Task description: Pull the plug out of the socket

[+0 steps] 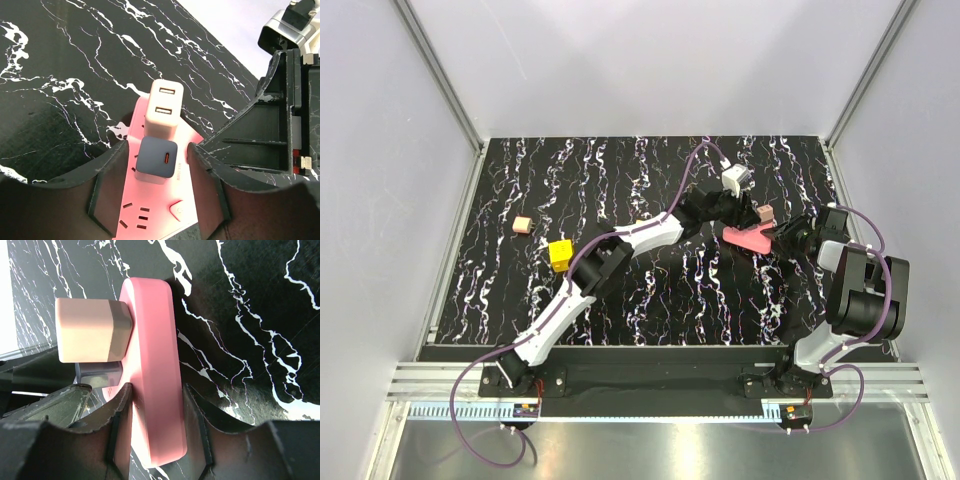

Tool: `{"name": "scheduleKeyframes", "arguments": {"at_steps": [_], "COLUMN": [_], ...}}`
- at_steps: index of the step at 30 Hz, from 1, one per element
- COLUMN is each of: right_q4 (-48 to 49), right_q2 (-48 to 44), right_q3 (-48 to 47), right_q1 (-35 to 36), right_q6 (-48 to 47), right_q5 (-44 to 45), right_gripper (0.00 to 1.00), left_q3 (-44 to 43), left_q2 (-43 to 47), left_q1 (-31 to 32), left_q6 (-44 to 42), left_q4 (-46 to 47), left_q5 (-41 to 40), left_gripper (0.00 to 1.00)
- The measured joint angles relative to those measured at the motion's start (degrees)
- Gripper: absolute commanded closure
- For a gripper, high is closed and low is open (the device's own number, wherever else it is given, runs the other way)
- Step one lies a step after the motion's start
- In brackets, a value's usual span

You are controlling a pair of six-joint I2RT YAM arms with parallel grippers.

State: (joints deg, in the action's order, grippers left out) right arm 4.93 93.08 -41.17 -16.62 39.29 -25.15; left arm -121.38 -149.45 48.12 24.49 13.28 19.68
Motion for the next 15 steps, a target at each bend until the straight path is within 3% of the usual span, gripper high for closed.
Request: {"name": "scheduleKeyframes", "arguments": {"at_steps": [8, 15], "right_q4": [0.00, -0.02], "right_q2": [0.00, 0.00], "right_q3": [0.00, 0.00], "right_q1": [0.00, 0.00], "right_q6": [0.00, 0.00], "right_q5": [0.02, 0.02], "right_gripper": [1.00, 1.00], "left_q3": [0.00, 0.00], "left_q2": [0.02, 0.02], "left_q1": [0.15, 0.15], "left_q6": [0.15, 0.74], "left_q4": [0.00, -1.44], "left_q5": [0.04, 0.00], "left_gripper": [0.34, 0.42]}}
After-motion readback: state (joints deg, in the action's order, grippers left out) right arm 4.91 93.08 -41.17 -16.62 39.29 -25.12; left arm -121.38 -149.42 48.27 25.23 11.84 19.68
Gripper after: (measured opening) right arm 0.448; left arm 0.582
